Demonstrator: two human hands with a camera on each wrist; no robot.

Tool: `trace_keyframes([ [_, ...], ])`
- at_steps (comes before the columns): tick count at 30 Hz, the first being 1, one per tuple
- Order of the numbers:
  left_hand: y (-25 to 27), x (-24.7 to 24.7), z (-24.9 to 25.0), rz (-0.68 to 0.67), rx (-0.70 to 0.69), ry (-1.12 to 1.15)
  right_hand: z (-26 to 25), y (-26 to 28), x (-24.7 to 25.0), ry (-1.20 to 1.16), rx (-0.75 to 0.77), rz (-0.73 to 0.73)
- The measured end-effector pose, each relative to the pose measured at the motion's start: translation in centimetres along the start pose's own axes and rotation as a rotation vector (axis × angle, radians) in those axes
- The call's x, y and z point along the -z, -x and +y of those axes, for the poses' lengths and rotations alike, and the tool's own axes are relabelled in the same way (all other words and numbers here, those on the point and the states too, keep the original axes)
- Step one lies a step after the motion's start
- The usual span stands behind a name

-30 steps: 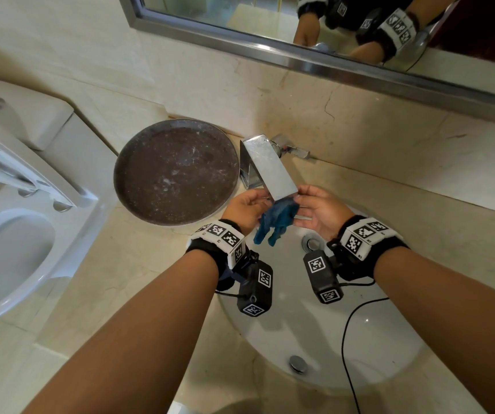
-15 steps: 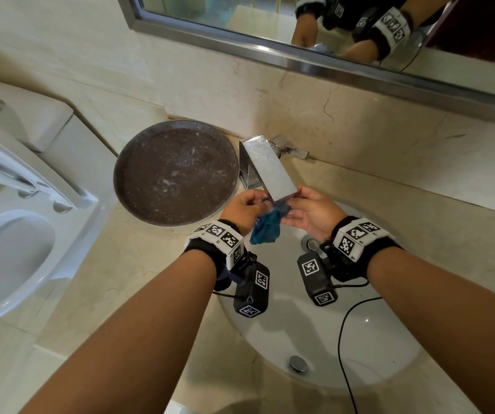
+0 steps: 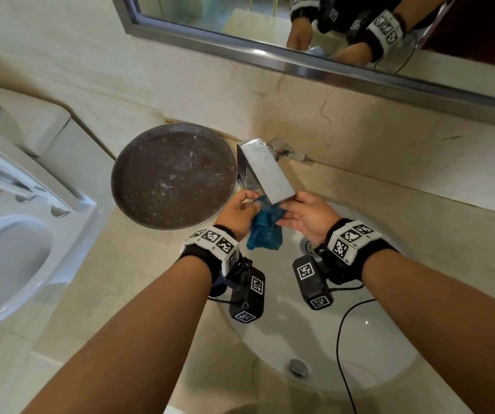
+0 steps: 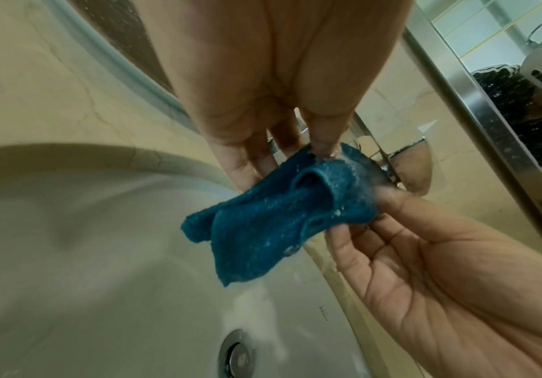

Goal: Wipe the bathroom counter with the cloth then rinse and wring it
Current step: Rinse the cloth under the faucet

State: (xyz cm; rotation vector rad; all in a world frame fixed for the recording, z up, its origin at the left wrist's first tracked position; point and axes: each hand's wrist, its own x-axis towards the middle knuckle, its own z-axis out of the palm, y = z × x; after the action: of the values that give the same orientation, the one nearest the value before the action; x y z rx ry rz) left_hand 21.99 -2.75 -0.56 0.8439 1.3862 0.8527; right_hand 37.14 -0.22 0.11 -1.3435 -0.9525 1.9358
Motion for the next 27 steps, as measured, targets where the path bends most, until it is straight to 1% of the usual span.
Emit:
trace_keyframes([
  [5,0.0,-0.1,0.0,0.017,0.005,-0.02,0.0,-0.1,0.2,0.028,0.003,0.025],
  [14,0.3,-0.3,0.3,0.027,0.009,-0.034,-0.1,0.0,0.5,0.062,0.024,0.009],
  [22,0.3,-0.7,0.3,0.032,0.032,-0.03,0.0,-0.2,1.0,0.118,0.005,0.044],
  [27,0.2,-0.7,0.1,0.029,0.064,-0.012,0.0,0.0,1.5,0.055,0.005,0.053],
])
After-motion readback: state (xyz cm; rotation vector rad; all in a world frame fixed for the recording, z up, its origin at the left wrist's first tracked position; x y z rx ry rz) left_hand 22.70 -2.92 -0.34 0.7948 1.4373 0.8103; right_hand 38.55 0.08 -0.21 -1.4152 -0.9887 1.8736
